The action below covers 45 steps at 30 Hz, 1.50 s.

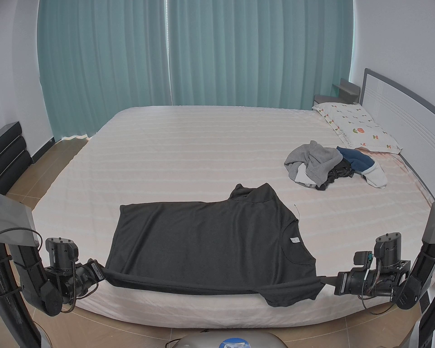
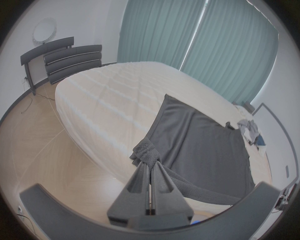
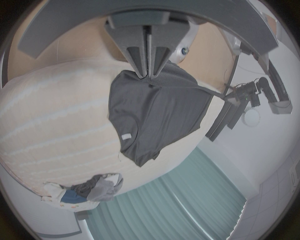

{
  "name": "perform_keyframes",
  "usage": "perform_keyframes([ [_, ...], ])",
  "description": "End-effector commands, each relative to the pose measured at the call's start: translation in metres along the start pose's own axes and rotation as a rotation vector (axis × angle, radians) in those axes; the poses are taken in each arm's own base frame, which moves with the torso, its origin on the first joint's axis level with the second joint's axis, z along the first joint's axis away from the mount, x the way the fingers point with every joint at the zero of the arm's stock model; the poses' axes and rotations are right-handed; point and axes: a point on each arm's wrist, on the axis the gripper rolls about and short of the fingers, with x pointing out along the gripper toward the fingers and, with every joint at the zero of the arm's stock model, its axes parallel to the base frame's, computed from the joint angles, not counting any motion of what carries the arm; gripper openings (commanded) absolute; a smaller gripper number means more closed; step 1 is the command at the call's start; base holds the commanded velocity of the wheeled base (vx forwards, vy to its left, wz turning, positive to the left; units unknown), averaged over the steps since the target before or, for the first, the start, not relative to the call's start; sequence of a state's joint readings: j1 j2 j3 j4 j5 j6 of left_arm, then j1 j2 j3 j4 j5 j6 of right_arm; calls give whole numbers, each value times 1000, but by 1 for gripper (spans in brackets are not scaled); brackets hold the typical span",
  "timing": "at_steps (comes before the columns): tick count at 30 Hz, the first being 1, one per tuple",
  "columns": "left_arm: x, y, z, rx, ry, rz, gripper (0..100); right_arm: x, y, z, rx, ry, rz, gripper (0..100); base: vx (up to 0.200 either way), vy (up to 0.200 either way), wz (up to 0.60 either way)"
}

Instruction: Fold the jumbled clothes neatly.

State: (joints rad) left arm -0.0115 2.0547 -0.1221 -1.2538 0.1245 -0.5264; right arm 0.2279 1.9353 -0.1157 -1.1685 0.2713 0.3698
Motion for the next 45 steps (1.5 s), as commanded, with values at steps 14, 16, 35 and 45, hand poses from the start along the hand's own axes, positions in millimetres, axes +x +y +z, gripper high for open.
perform_keyframes([
  [14,9,-15,12,15,-25,-31,0,13,3,20,-13,-65,19,0,0,0,0],
  [16,14,-18,17,16,-12,-24,0,19,2,23,-11,-68,17,0,0,0,0],
  [35,48,-34,36,-5,38,7,0,63,-10,47,-9,-113,13,0,0,0,0],
  [45,71,-37,34,-28,45,21,0,83,-14,54,-13,-128,17,0,0,0,0],
])
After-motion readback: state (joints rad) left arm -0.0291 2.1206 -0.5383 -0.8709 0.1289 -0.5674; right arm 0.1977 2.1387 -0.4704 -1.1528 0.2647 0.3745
